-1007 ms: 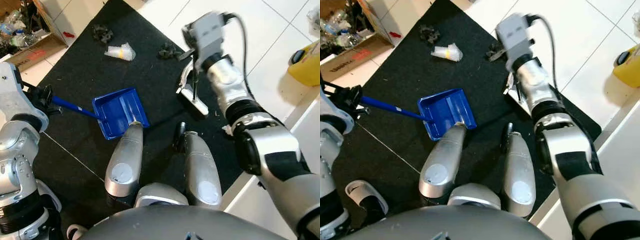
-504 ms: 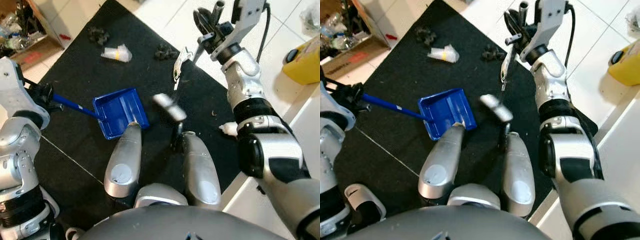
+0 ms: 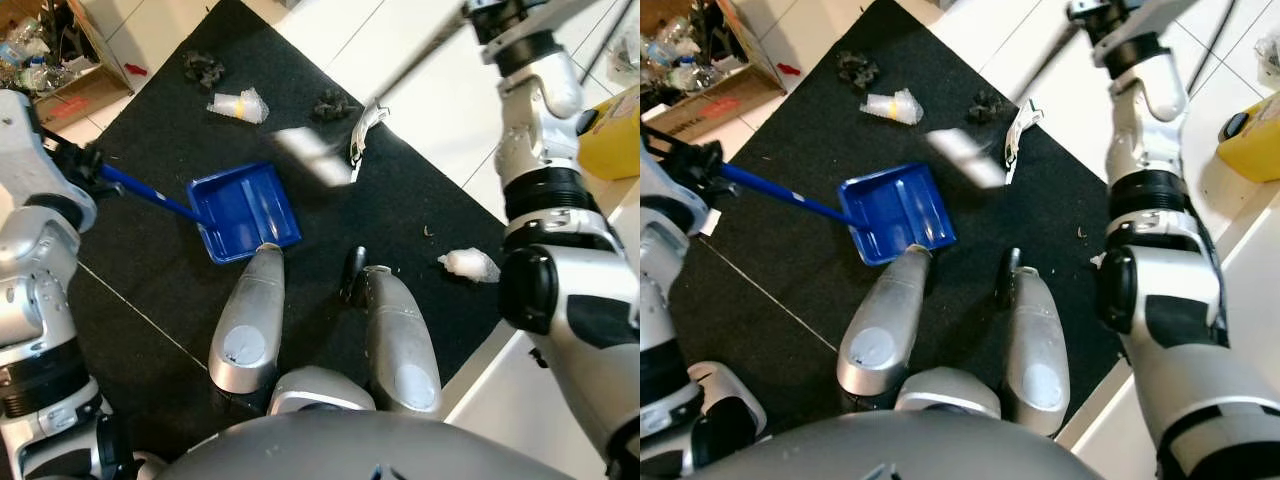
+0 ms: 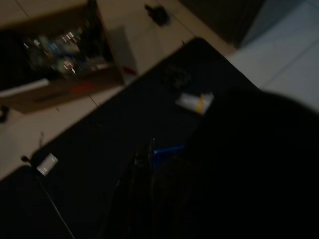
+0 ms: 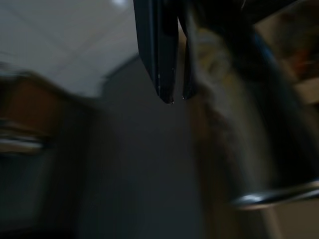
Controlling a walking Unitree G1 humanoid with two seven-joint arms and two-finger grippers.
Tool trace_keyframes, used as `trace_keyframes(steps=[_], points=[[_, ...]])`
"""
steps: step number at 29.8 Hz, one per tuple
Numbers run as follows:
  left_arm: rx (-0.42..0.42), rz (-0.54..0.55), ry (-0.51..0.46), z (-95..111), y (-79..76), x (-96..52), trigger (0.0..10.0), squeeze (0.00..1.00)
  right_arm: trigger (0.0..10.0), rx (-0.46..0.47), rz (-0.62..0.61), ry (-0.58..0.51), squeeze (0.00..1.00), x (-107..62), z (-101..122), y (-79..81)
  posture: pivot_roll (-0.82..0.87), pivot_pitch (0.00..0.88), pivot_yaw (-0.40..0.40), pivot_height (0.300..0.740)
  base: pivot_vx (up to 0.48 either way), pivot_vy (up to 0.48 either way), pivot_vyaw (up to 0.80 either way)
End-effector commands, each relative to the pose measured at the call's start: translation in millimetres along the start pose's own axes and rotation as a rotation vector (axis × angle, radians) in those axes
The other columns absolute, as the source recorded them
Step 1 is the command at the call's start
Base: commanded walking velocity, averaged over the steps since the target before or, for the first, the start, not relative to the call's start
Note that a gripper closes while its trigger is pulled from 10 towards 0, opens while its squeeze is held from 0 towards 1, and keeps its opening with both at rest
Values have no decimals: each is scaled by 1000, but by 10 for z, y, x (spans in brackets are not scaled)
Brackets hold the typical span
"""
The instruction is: Sweep floor
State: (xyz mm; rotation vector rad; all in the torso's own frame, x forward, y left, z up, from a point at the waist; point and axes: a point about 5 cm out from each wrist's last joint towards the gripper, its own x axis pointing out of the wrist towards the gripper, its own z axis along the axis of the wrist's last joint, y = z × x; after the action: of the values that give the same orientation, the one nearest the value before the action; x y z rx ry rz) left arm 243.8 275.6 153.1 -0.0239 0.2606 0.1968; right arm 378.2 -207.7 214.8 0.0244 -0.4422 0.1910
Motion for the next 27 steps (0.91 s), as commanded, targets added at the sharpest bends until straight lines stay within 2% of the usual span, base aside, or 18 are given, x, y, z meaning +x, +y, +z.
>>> trace_keyframes(steps=[1, 3, 6, 10, 15, 16, 19, 20, 21, 22, 24, 27], points=[[23, -16, -44, 63, 4, 10, 10000, 0, 10000, 53, -89, 6, 0, -39, -41, -19, 423, 194, -11, 740, 0, 0, 0], [19, -62, -76, 115, -99, 61, 10000, 0, 10000, 49, -132, 89, 0, -135, -147, -12, 413, 169, -13, 740, 0, 0, 0], [7, -87, -94, 145, -169, 110, 10000, 0, 10000, 79, -175, 134, 0, -200, -260, 19, 398, 139, -17, 740, 0, 0, 0], [-10, -114, -113, 165, -265, 215, 10000, 0, 10000, 106, -260, 162, 0, -257, -418, 84, 375, 91, -21, 740, 0, 0, 0], [-20, -136, -120, 166, -345, 289, 10000, 0, 10000, 108, -302, 184, 0, -276, -492, 115, 366, 65, -22, 740, 0, 0, 0], [-36, -168, -122, 167, -448, 356, 10000, 0, 10000, 90, -344, 211, 0, -300, -537, 118, 352, 25, -22, 740, 0, 0, 0], [-40, -179, -122, 166, -482, 375, 10000, 0, 10000, 80, -359, 221, 0, -309, -545, 116, 352, 25, -22, 740, 0, 0, 0], [-55, -187, -110, 139, -537, 413, 10000, 0, 10000, 33, -421, 219, 0, -324, -507, 42, 337, 2, -16, 740, 0, 0, 0], [-55, -187, -110, 139, -537, 413, 10000, 0, 10000, 33, -421, 219, 0, -324, -507, 42, 337, 2, -16, 740, 0, 0, 0], [-65, -185, -82, 89, -569, 436, 10000, 0, 10000, -17, -470, 193, 0, -328, -436, -38, 329, 0, -12, 740, 0, 0, 0], [-67, -183, -67, 64, -578, 443, 10000, 0, 10000, -38, -484, 177, 0, -327, -401, -66, 329, 0, -12, 740, 0, 0, 0], [-77, -178, -7, -28, -627, 509, 10000, 0, 10000, -141, -515, 93, 0, -274, -230, -147, 293, 0, 11, 740, 0, 0, 0]])
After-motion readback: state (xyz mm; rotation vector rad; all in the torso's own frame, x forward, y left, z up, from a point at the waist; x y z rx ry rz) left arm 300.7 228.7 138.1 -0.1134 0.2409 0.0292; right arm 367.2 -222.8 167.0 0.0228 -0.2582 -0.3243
